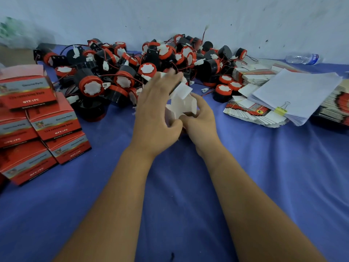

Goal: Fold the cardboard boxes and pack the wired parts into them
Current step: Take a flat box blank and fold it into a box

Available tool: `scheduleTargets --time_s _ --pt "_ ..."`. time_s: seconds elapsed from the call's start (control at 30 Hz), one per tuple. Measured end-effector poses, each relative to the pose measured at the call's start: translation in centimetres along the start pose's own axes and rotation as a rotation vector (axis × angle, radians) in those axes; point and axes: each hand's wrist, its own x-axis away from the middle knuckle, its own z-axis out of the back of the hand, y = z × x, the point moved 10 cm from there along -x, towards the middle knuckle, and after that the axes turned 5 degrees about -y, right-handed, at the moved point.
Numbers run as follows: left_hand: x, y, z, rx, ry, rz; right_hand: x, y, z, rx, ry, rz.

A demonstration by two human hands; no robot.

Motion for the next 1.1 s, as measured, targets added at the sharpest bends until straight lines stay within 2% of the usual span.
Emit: scheduleTargets --time_s 0.1,0.37,0.43,0.53,0.63,0.7,0.83,0.97,1.1 --pt "-0.1 -0.4 -1.1 0.022 -0.105 0.035 -0.1 0.1 0.7 0.005 0.042 -0.012" --pt "0.3 -1.5 0.1 0.171 0.023 0.132 0.1 0.4 1.7 -0.189 0.089 -0.092" --pt "0.6 -2.5 0.9 0.211 0.063 0.192 0.2 0.2 2.4 -0.302 0.136 -0.071" --pt "0.9 -4.3 1.0 0.272 0.019 0.306 0.1 -0.7 3.4 -0.38 0.19 0.008" --pt "1.0 -5.0 -0.1 0.255 -0.077 0.374 0.1 -0.9 3.2 -0.377 0.191 0.024" --pt "1.2 -5.5 -0.4 0.301 -0.073 0.429 0.1 -1.4 2.3 -0.42 0.096 0.059" --pt "0.9 -6.2 0.2 0.352 0.017 0.467 0.3 -3.7 -0.6 -0.26 -0.203 0.182" --pt "0.7 -5.4 0.9 0.433 0.082 0.454 0.5 -3.6 -0.5 -0.029 -0.085 0.167" --pt "1.0 -5.6 0.7 0.591 0.094 0.498 0.5 -2.9 -0.8 -0.078 -0.079 0.132"
